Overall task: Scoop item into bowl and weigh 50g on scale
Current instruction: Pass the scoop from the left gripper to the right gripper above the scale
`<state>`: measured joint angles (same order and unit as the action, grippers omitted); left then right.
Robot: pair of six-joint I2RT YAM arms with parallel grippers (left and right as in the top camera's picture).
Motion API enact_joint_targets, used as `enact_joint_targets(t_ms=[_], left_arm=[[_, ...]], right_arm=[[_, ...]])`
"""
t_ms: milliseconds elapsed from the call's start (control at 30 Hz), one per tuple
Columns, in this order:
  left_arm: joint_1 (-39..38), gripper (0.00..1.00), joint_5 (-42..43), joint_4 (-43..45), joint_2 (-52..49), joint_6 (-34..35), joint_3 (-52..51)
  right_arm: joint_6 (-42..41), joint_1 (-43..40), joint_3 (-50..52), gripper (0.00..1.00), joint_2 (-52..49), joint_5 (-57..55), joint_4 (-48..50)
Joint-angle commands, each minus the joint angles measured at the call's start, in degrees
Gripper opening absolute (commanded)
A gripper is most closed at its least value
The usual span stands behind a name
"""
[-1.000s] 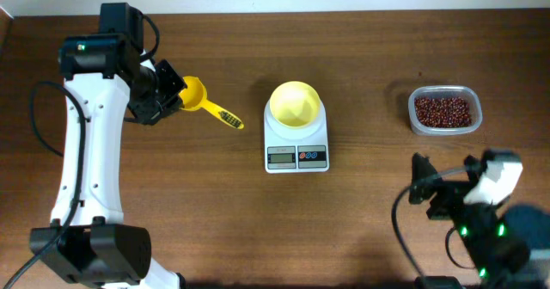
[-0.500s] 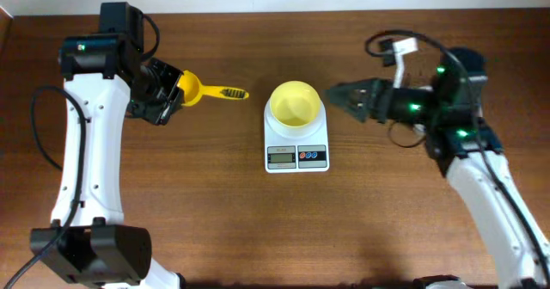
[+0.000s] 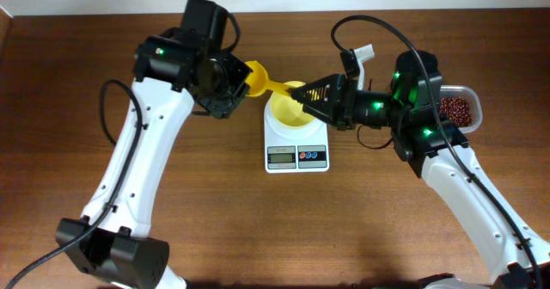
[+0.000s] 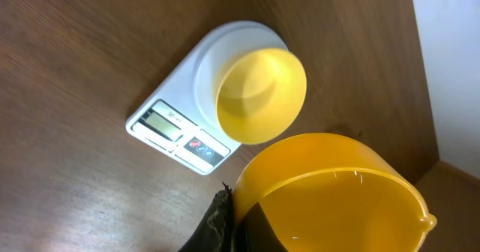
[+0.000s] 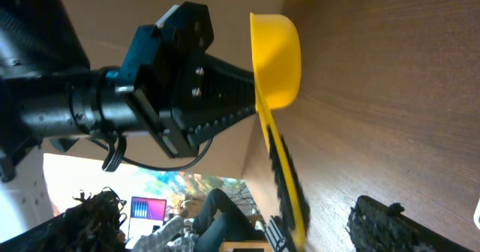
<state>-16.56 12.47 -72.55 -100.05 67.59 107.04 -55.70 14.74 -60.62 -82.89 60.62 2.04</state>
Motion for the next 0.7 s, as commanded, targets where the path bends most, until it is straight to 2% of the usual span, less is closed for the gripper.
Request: enact_joint_targets(t_ms=[0, 100, 267, 333, 467, 667], left_arm=[[-2.1, 0.01, 0.4, 0.1, 0.7, 1.2, 0.8], [-4.1, 0.03, 0.4, 0.1, 0.7, 1.2, 0.8], [-5.6, 0.0, 2.1, 0.1, 0.7, 1.2, 0.8], [-5.8, 0.0, 3.4, 0.2, 0.7, 1.9, 0.8], [-5.8, 0.0, 3.4, 0.7, 0.7, 1.9, 0.8], [-5.8, 0.0, 3.4, 2.7, 0.7, 1.9, 0.8]], right_arm=[[-0.8, 0.3, -0.5, 0.98, -0.1, -2.9, 0.3], [-0.7, 0.3, -0.5, 0.8, -0.1, -3.8, 0.3], [-0.7, 0.3, -0.5, 0.71, -0.1, -4.8, 0.3], [-0.7, 0.3, -0.5, 0.57, -0.1, -4.8, 0.3], [-0.7, 0.3, -0.5, 0.43, -0.1, -4.8, 0.3], [-0.7, 0.3, -0.4, 0.33, -0.1, -4.7, 0.3]])
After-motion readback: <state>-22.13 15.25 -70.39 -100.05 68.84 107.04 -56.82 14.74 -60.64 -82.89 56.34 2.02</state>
